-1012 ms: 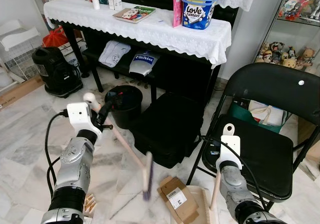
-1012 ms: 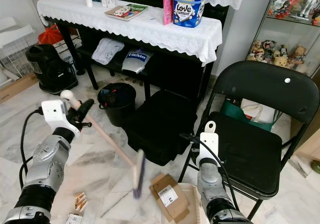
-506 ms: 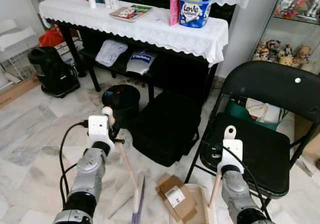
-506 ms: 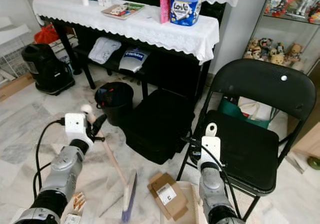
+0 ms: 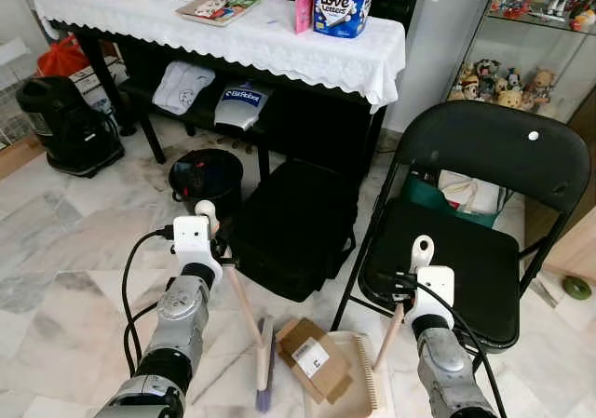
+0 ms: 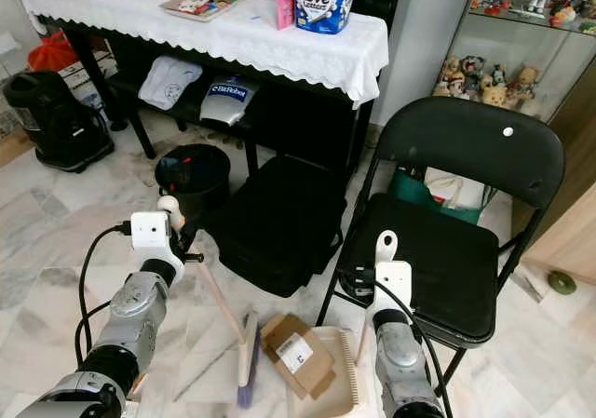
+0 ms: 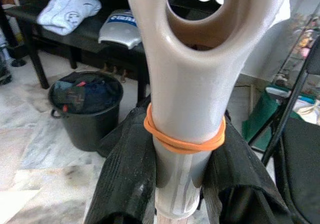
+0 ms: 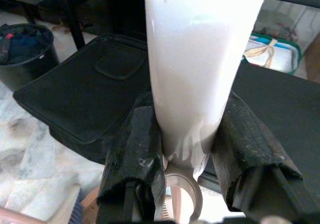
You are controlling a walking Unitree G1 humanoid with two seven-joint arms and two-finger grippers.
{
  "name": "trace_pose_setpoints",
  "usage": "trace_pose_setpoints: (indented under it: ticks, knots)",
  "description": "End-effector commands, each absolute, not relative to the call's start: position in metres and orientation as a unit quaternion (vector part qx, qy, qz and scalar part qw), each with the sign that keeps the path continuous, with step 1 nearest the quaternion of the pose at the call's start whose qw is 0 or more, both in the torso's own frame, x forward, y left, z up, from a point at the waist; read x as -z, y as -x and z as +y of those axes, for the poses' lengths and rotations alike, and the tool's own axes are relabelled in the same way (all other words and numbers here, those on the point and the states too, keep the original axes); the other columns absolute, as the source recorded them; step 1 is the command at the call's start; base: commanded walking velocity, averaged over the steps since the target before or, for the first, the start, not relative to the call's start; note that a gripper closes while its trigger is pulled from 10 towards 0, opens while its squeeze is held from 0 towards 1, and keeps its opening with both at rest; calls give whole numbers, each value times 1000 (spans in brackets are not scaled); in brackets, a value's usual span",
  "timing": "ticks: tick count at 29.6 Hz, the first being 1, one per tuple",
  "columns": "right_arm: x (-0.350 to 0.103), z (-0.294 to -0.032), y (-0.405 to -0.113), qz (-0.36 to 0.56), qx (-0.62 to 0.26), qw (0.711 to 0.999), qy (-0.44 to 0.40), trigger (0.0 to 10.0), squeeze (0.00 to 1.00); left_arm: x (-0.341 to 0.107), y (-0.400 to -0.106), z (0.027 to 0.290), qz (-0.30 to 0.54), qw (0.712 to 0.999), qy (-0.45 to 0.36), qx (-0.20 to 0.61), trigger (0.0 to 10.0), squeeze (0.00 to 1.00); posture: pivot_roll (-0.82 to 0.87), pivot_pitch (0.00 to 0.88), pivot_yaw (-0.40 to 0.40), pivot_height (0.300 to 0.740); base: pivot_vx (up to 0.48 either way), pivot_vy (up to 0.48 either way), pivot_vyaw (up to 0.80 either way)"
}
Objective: Sweep floor
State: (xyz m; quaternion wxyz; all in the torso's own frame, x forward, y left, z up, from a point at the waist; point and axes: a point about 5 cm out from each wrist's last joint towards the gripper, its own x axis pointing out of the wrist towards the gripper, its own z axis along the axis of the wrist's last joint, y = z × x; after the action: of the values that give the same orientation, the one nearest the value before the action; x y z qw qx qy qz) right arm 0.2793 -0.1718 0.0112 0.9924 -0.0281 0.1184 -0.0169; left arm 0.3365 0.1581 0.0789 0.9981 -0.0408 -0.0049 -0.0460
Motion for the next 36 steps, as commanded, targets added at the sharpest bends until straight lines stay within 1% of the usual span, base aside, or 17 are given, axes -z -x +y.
trace_pose_setpoints:
  ticks: [1,3,5,9,15,17,21,25,27,32,36]
  knots:
    - [3,-162,-269,159,-3,987,7,10000,0,-78,-337,155,-5,997,56,54,10000,0,-123,118,-2,740,0,0,0]
    - [3,-163,-267,158,-5,987,4,10000,0,-77,-337,153,1,996,67,63,10000,0,-124,118,-3,740,0,0,0]
    - [3,-164,-266,160,-7,987,5,10000,0,-73,-337,147,18,992,88,90,10000,0,-124,116,-3,740,0,0,0]
    - [3,-166,-266,163,-6,987,8,10000,0,-70,-336,144,29,989,90,118,10000,0,-116,110,0,740,0,0,0]
    - [1,-165,-271,162,5,987,13,10000,0,-73,-337,148,31,985,93,143,10000,0,-95,93,8,740,0,0,0]
    - [-1,-165,-275,158,13,987,13,10000,0,-79,-340,153,23,983,98,152,10000,0,-83,83,13,740,0,0,0]
    - [-9,-164,-285,145,30,989,18,10000,0,-95,-345,162,0,981,81,174,10000,0,-60,55,20,740,0,0,0]
    - [-12,-165,-288,137,33,990,22,10000,0,-98,-346,163,-3,980,80,180,10000,0,-48,42,23,740,0,0,0]
    - [-27,-166,-299,97,51,994,25,10000,0,-107,-347,167,-16,978,67,197,10000,0,-37,16,34,740,0,0,0]
    - [-36,-164,-307,72,56,996,21,10000,0,-114,-346,170,-32,980,56,187,10000,0,-29,0,43,740,0,0,0]
    - [-44,-158,-314,57,47,997,18,10000,0,-116,-341,168,-48,981,31,183,10000,0,-17,0,48,740,0,0,0]
